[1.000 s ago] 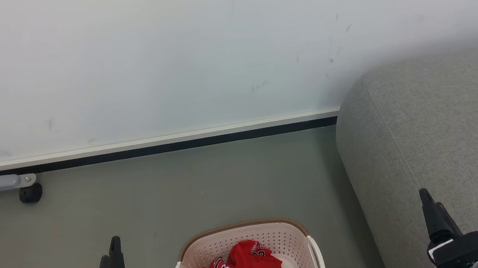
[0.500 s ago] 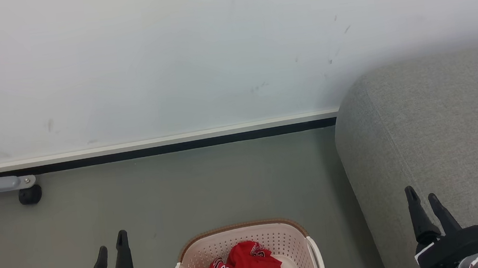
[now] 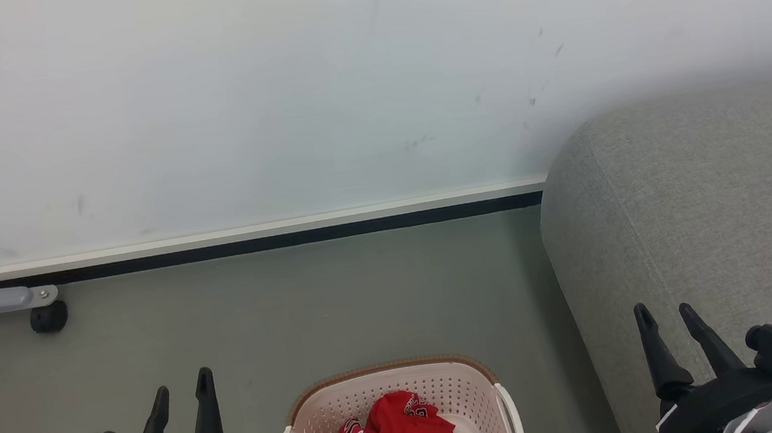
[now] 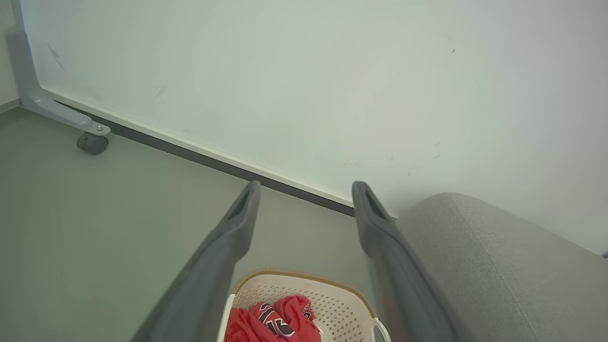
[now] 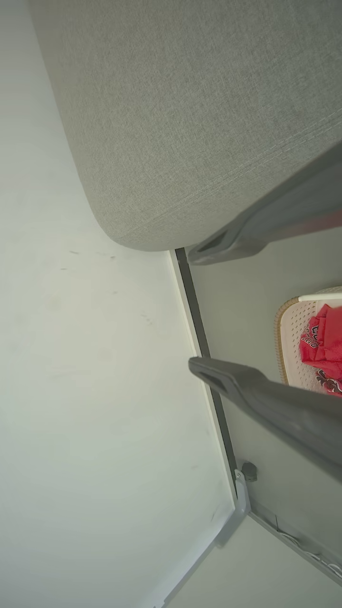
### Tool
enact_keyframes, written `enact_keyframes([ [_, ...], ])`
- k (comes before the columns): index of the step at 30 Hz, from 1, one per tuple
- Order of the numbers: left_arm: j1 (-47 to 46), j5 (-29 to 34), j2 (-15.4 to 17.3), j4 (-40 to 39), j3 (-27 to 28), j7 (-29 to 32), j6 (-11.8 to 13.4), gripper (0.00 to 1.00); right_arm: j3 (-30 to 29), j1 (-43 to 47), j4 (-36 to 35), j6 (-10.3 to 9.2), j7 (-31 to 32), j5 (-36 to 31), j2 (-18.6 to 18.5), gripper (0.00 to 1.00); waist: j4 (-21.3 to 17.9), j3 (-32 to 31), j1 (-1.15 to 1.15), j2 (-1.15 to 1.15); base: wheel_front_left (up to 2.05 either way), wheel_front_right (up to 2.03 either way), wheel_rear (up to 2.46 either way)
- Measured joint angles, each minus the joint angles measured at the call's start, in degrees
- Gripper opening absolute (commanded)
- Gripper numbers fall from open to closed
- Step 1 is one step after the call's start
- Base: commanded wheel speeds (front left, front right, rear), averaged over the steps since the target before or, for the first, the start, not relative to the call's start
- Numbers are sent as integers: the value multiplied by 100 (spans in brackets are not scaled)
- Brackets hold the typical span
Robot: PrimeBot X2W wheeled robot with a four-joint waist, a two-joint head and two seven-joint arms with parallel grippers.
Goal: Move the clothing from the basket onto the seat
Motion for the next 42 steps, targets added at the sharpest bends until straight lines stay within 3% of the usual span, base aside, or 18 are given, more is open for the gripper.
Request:
enact_keyframes([
  [26,-92,1812,120,7,-275,-509,63,100,517,-198,127,-231,-512,-1613,-245,100,-22,-29,0,0,0,0,0],
  [42,-112,1840,100,112,-172,-510,3,100,374,-205,214,-223,-513,-1589,-166,100,-21,-14,0,0,0,0,0],
])
